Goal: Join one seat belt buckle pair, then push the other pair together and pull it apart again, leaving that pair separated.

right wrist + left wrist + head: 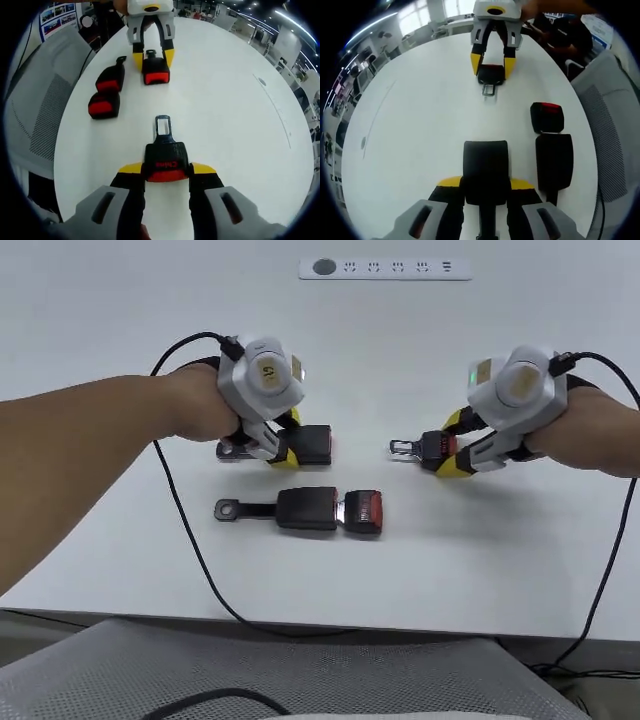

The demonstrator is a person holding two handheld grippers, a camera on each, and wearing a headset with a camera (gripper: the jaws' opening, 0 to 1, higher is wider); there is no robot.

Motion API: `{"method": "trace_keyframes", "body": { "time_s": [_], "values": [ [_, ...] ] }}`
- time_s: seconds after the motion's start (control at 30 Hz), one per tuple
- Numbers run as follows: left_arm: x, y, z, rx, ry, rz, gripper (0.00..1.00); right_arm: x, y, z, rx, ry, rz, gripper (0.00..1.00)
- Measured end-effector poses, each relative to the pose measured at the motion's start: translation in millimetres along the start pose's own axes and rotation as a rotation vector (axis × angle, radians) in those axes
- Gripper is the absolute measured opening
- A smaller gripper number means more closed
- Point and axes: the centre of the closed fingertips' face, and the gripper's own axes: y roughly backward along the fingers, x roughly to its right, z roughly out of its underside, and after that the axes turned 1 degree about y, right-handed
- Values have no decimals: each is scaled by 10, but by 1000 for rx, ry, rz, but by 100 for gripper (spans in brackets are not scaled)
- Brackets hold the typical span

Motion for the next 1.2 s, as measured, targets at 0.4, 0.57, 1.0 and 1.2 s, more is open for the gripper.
{"method": "trace_keyframes", "body": {
  "time_s": [0.4,0.57,1.0,1.2],
  "values": [
    [7,15,-21,6,15,4,33,-94,-157,-277,11,45,-4,32],
    [35,30,-35,8,17,-3,32,-74,-217,-370,18,42,-3,32],
    [60,28,-48,5,19,1,32,-121,-373,-628,14,45,10,32],
    [89,34,-66,-8,23,-2,32,-92,-377,-654,8,51,27,32]
  ]
}}
